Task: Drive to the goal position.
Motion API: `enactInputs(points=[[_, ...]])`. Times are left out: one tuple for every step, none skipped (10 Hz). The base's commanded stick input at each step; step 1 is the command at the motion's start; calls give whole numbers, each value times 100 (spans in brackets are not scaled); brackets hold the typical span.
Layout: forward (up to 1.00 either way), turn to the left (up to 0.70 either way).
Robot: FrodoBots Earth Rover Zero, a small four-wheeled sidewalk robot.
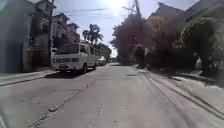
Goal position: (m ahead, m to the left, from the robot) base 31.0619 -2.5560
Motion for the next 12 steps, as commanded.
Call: enactInputs(points=[[100, -29], [100, -38], [100, -38], [100, -38], [100, -38], [100, -38], [100, -9], [100, 2], [100, 2], [100, 2], [100, 2], [100, 2]])
